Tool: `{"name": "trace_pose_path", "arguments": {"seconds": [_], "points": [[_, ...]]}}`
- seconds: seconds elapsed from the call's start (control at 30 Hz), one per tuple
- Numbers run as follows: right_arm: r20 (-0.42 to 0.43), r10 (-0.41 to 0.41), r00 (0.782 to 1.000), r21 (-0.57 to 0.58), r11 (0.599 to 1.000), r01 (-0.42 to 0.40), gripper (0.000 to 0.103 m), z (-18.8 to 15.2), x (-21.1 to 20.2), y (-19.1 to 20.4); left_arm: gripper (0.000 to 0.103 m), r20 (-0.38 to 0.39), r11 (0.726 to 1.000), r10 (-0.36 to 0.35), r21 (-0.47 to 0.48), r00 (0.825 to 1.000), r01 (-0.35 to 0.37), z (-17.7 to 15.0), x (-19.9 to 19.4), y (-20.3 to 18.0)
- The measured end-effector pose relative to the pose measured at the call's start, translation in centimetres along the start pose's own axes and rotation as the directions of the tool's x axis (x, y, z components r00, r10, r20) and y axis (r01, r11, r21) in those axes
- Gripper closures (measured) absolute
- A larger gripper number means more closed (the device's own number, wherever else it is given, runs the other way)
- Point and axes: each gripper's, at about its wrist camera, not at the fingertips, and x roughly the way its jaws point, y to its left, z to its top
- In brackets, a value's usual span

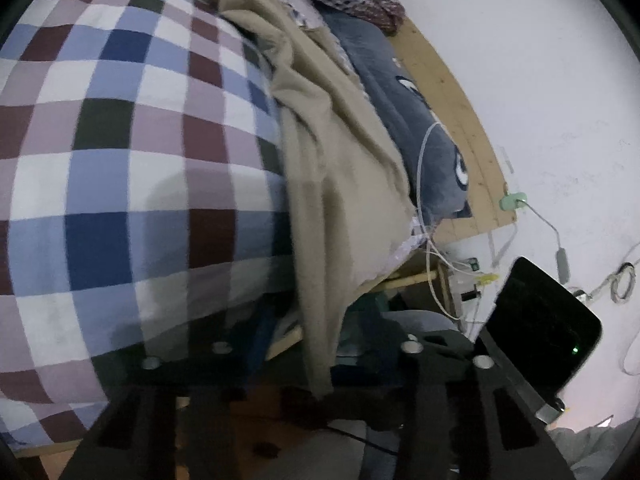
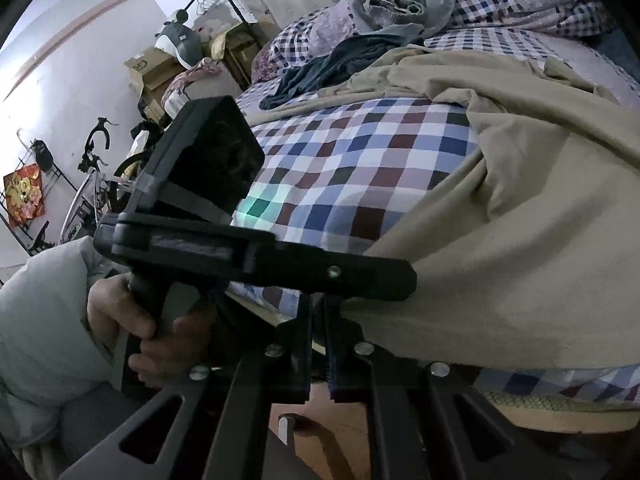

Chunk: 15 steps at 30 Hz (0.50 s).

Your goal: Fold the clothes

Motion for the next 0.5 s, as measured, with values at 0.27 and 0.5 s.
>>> {"name": "trace_pose_path", "arguments": {"seconds": [0.27, 0.5], "points": [[-0.009, -0.008, 1.0, -0.006, 1.0, 0.008, 0.096, -0.1, 0.4, 0.0, 0.097, 0.072, 0.999, 0.023, 0.034, 0.997, -0.026, 0.0, -1.1, -0.7], [-0.033, -0.025, 0.999, 0.024, 0.999, 0.026, 0.074, -0.2, 1.1, -0.8, 0.101, 0.112, 0.995, 0.093, 0.021, 0.989, -0.096, 0.4, -1.7, -0.1]]}}
